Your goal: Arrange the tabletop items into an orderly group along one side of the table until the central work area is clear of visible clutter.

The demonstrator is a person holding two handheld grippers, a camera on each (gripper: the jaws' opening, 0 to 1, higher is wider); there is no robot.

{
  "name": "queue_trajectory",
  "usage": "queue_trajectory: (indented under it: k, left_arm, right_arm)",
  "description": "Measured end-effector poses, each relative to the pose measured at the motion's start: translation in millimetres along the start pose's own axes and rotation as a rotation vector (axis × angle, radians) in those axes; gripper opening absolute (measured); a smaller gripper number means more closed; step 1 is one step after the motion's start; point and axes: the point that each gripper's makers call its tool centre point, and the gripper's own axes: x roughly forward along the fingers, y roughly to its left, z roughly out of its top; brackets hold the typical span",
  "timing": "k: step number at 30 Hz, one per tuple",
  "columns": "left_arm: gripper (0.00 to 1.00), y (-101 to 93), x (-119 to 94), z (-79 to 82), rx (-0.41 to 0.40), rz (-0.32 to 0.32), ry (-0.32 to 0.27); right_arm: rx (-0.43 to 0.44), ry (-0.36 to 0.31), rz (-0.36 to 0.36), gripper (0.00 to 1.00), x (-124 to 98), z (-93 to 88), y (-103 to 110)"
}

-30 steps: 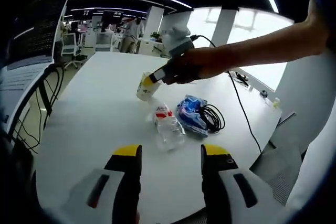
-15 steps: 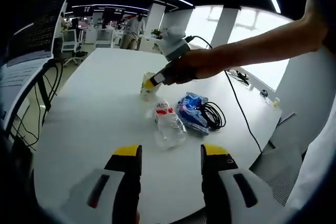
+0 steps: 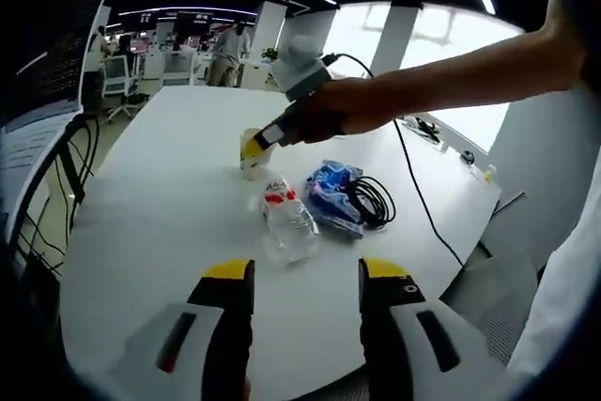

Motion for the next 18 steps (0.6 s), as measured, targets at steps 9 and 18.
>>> queue_trajectory:
  k: [9, 18]
  left_arm:
    - [0.43, -20.7, 0, 4.1, 0.009, -0.010, -0.005]
    - [0.44, -39.3, -2, -2.2, 0.010, -0.008, 0.001]
  right_arm:
    - [0.019, -0.064, 0.001, 0.22, -22, 6.1, 4]
    - [0.110, -0.197, -0.044, 0.23, -67, 13.2, -7]
